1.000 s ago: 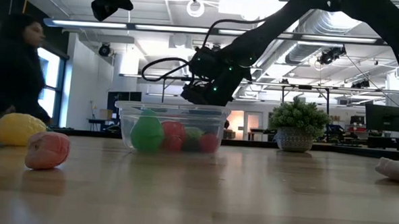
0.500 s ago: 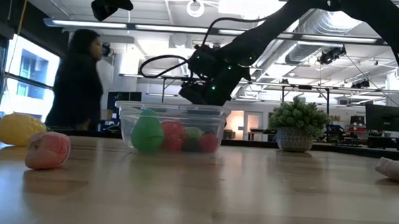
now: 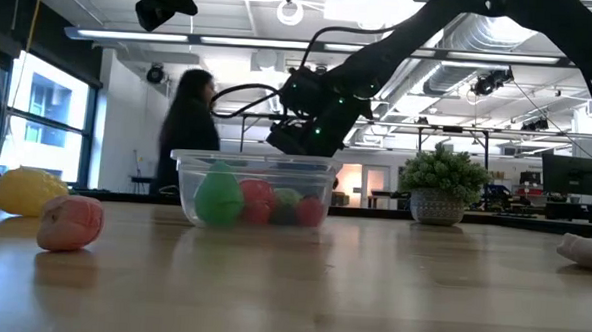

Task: Pick and placing Produce into tupperware
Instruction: Put the red strawberry into the transparent bin

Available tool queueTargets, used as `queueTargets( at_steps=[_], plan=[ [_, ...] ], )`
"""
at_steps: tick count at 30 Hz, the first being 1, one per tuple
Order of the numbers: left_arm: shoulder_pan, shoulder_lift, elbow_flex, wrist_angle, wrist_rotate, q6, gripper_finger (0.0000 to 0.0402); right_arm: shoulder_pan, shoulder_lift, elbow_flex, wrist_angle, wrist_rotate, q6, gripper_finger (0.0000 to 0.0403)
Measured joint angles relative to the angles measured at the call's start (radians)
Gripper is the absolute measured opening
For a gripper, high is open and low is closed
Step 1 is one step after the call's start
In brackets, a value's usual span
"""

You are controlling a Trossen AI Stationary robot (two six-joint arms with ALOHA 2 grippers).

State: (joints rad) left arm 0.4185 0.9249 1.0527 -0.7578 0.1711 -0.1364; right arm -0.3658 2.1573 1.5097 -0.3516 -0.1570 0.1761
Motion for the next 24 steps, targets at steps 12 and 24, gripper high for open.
queueTargets(
  at_steps=[12,24],
  plan=[
    [0.0,0.0,0.0,0.0,0.0,0.0,0.0001,0.0,0.005,0.0,0.065,0.023,-0.045,0.0232],
    [0.0,0.0,0.0,0.0,0.0,0.0,0.0001,-0.003,0.006,0.0,0.061,0.022,-0.08,0.0232]
  ],
)
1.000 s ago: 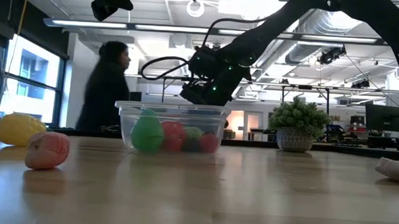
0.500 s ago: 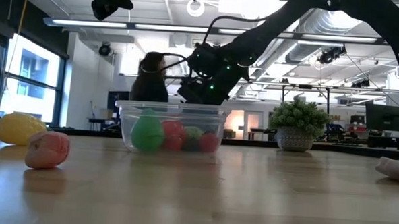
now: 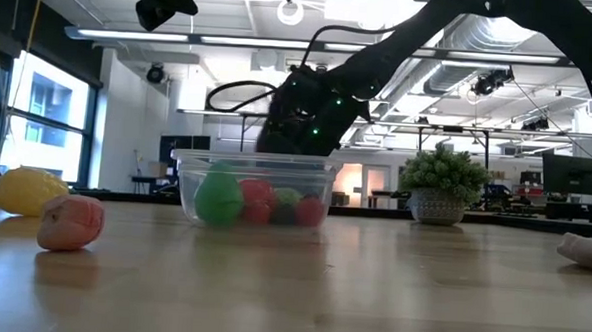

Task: Pick and placing Produce into tupperware
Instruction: Put the red strawberry into the transparent bin

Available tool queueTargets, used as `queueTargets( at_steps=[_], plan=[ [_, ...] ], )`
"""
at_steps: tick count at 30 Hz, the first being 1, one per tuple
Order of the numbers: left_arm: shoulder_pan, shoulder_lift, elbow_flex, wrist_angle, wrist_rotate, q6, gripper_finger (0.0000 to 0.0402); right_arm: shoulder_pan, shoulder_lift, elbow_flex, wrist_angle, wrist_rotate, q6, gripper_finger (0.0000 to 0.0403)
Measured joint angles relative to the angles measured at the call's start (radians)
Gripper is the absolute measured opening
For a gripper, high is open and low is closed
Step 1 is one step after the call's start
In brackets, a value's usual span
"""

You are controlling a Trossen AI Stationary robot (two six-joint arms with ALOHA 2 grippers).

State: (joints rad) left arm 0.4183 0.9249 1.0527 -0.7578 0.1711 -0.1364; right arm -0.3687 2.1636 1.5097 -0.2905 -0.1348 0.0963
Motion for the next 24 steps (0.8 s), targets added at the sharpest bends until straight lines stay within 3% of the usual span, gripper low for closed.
queueTargets(
  at_steps=[24],
  plan=[
    [0.0,0.0,0.0,0.0,0.0,0.0,0.0001,0.0,0.0,0.0,-0.004,-0.001,-0.011,0.0232]
  ],
)
